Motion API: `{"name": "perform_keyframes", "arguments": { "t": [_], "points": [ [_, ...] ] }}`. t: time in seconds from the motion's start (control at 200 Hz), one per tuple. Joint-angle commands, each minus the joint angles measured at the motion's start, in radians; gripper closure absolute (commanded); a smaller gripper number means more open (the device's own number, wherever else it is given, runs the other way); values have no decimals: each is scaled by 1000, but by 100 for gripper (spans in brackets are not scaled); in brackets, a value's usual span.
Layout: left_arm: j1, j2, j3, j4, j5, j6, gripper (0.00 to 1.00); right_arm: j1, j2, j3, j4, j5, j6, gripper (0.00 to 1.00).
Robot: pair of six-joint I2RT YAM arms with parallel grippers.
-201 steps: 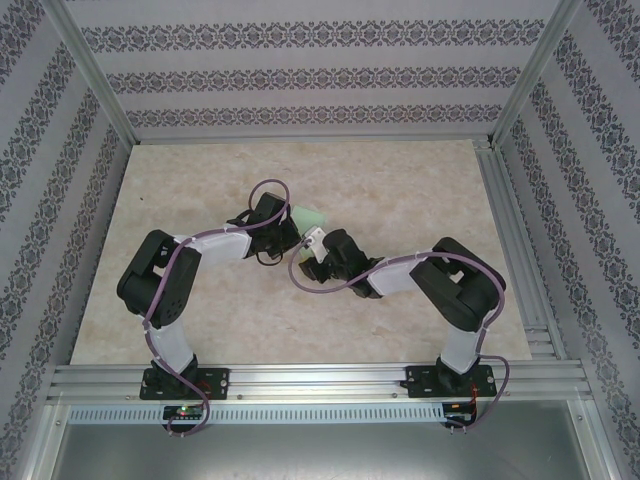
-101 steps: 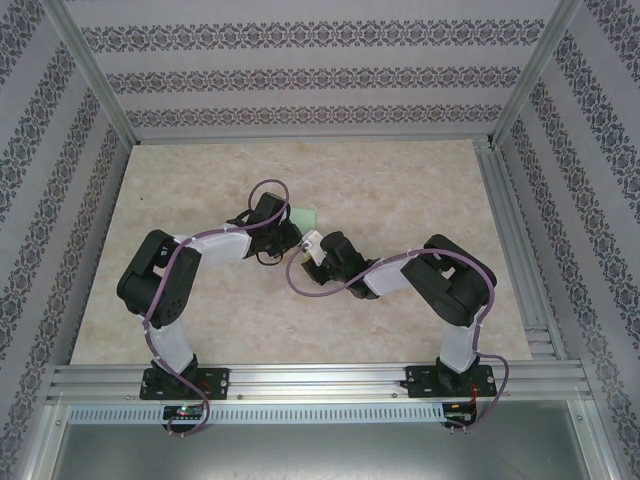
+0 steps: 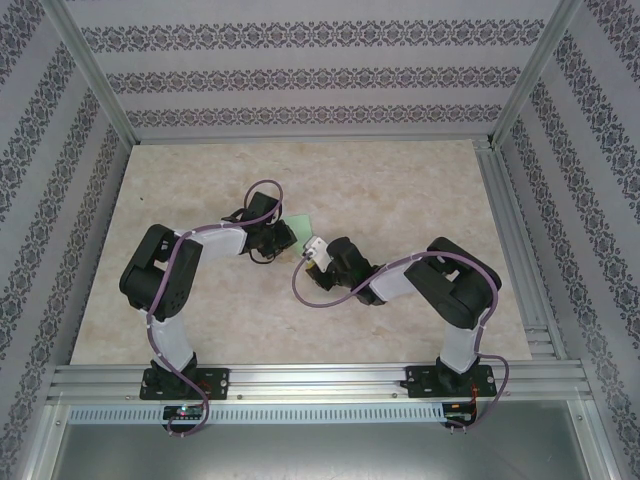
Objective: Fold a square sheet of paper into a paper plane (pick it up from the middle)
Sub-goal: Fold the wing for the fifth time at the center of the table.
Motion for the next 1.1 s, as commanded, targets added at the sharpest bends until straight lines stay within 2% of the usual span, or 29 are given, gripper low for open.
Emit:
{"name": "perform_keyframes", "arguments": {
  "t": [0.0, 0.175, 0.305, 0.42, 0.794, 1.019, 1.094],
  "points": [
    [9, -11, 17, -27, 18, 32, 88, -8, -34, -14, 39, -23, -14, 73],
    [7, -26, 16, -32, 34, 25, 90, -1, -36, 7, 61, 5, -9, 55],
    [4, -37, 17, -37, 36, 17, 89, 15, -6, 28, 108, 47, -21, 49],
    [4, -43, 24, -46, 38, 13, 88, 31, 31, 54, 139, 81, -42, 49],
    [-4, -58, 28, -56, 43, -3, 87, 48, 129, 133, 159, 131, -60, 52],
    [-4, -74, 25, -59, 43, -14, 87, 48, 152, 149, 144, 151, -54, 65],
    [-3, -79, 23, -60, 42, -18, 87, 48, 154, 149, 149, 146, -53, 72]
  ]
}}
